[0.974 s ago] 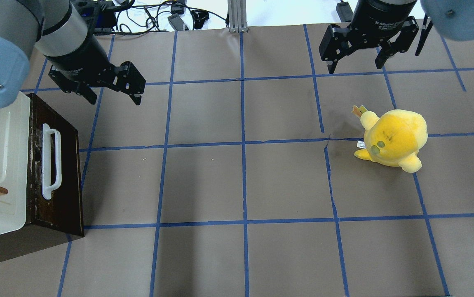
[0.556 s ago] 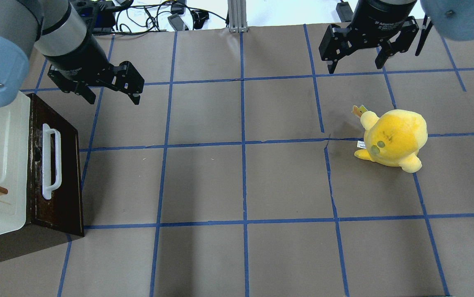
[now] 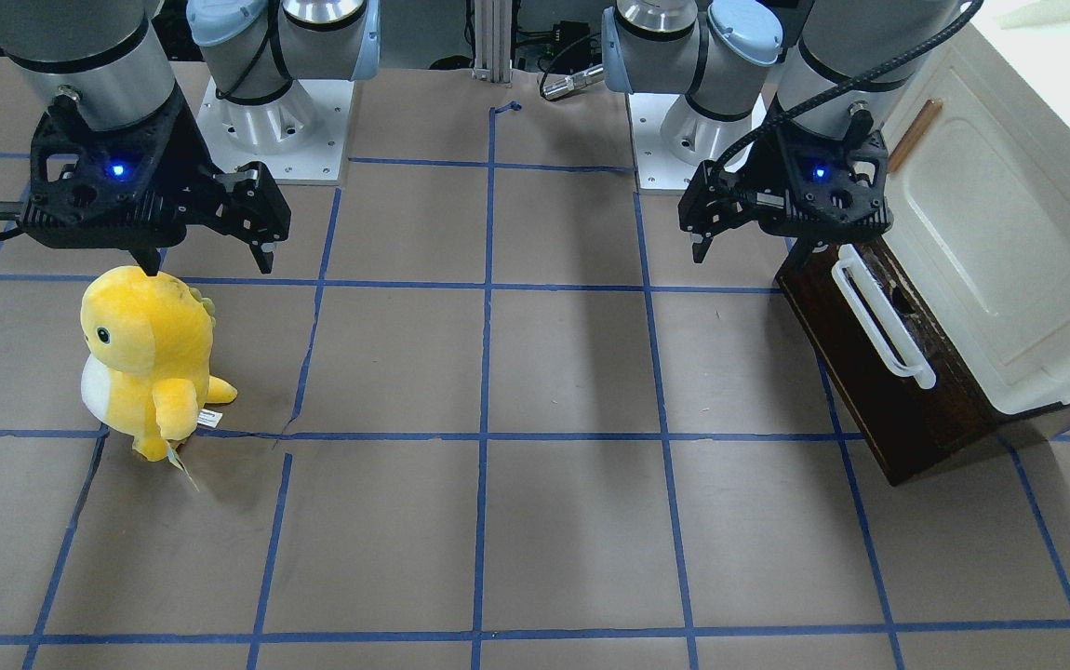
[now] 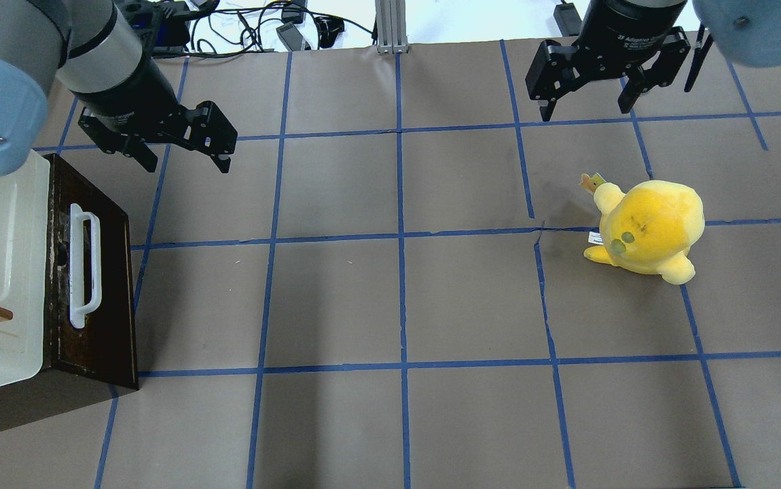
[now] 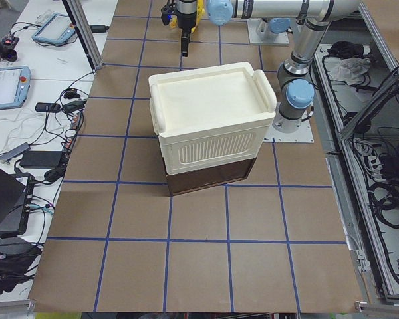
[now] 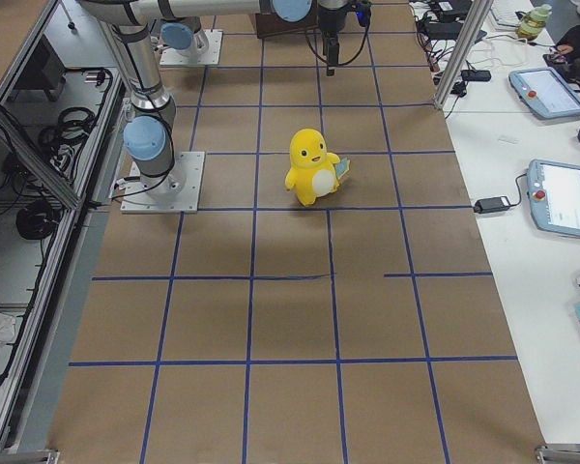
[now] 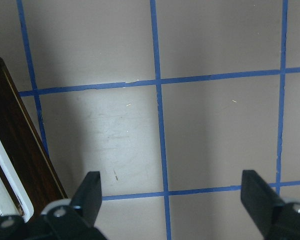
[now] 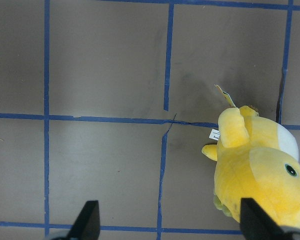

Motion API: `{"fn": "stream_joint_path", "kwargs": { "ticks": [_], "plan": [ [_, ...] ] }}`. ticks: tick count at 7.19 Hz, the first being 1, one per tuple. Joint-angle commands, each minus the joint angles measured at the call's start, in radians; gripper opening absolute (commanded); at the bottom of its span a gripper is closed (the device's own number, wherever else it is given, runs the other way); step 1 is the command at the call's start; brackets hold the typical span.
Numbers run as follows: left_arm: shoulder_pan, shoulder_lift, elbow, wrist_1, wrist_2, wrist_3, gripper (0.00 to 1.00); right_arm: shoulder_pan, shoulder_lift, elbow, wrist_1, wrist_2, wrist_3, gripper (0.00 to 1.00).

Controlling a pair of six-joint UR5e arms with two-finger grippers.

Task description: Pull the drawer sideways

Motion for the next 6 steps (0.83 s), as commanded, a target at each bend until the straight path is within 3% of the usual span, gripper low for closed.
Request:
{"fn": "stream_joint_path", "kwargs": {
  "ticks": [1, 6],
  "plan": [
    [-0.001, -0.002, -0.003, -0.002, -0.001, -0.008, 1.0, 0.0, 0.0, 0.0, 0.0, 0.0, 0.0, 1.0],
    [-0.001, -0.016, -0.046, 0.029, 0.011, -0.012, 1.0, 0.0, 0.0, 0.0, 0.0, 0.0, 0.0, 1.0]
  ]
}}
